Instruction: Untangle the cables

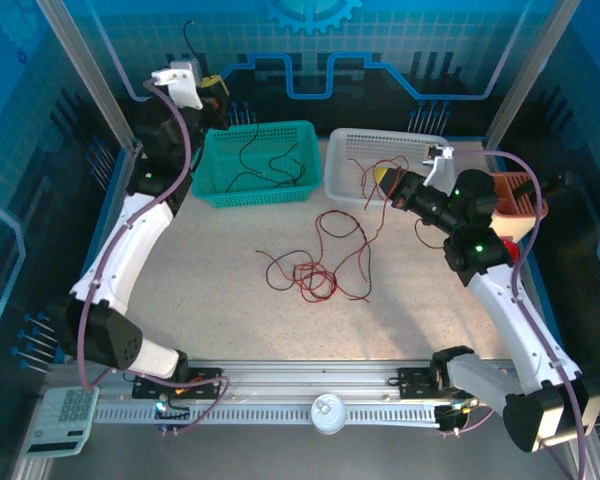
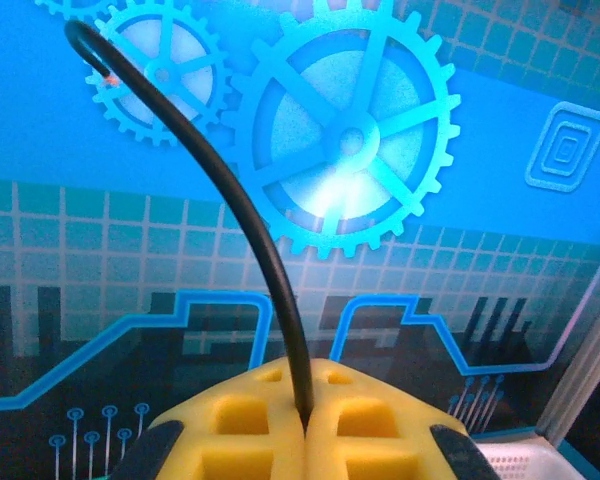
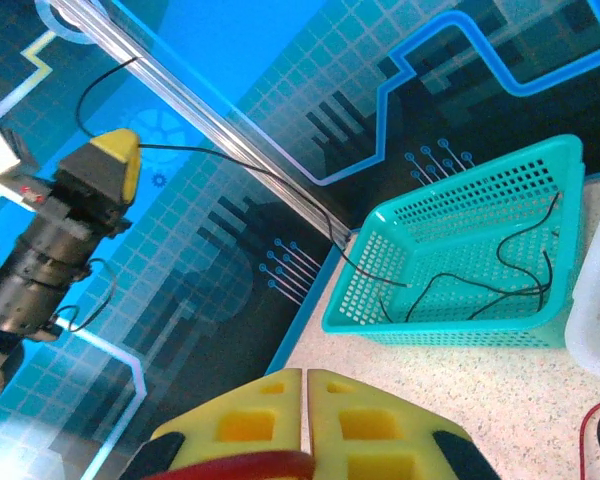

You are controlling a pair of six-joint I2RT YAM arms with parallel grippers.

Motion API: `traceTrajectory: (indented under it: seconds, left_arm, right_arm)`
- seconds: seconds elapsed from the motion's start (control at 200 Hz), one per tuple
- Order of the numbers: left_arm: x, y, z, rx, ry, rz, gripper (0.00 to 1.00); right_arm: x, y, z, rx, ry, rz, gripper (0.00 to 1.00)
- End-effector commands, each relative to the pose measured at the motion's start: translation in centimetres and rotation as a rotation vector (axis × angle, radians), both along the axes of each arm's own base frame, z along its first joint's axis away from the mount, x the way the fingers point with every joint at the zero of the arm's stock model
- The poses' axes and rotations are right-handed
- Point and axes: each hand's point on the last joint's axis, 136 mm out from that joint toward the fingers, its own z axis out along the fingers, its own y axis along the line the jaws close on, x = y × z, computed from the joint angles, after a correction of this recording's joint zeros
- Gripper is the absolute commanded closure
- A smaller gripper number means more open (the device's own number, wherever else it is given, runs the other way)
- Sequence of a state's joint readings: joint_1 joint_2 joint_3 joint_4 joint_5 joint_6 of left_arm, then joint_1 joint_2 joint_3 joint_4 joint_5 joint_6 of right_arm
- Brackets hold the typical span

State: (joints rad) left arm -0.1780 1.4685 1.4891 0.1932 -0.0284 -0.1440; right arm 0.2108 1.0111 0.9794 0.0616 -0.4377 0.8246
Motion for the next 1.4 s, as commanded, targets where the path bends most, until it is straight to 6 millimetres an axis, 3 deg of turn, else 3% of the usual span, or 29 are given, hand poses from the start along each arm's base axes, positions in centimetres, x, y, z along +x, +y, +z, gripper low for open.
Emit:
traceTrajectory:
  seconds: [0.0, 0.205, 0.33, 0.64, 0.855, 0.97, 1.085, 1.395]
  left_arm:
    - [1.9, -0.1, 0.3, 0.030, -0.057, -0.010, 1.00]
    - [7.0, -1.8, -5.8, 0.050, 0.067, -0.067, 1.00]
    - [8.8, -2.3, -10.1, 0.103, 0.188, -0.085, 0.99]
    - [9.2, -1.3, -19.6, 0.213, 0.424, -0.060, 0.96]
    - [8.7, -0.1, -24.4, 0.251, 0.563, -0.052, 0.92]
    - [8.5, 0.3, -25.9, 0.261, 0.614, -0.052, 0.83]
    - [8.2, 0.6, -26.5, 0.263, 0.639, -0.051, 0.67]
    - [7.9, 3.2, -24.6, 0.259, 0.641, 0.047, 0.35]
  right_arm:
    - [-1.0, -0.4, 1.4, -0.037, -0.058, -0.026, 1.00]
    - [-1.6, -1.0, 2.0, -0.064, -0.075, -0.050, 1.00]
    - [-2.2, -1.2, 2.5, -0.084, -0.090, -0.057, 1.00]
    - [-2.4, -1.5, 2.9, -0.094, -0.108, -0.069, 1.00]
    - [-2.0, -1.5, 3.0, -0.089, -0.105, -0.075, 1.00]
    - [-1.8, -1.4, 3.0, -0.084, -0.101, -0.077, 1.00]
    - [-1.7, -1.5, 3.1, -0.084, -0.101, -0.084, 1.00]
    - [-1.6, -1.5, 3.6, -0.086, -0.109, -0.101, 1.00]
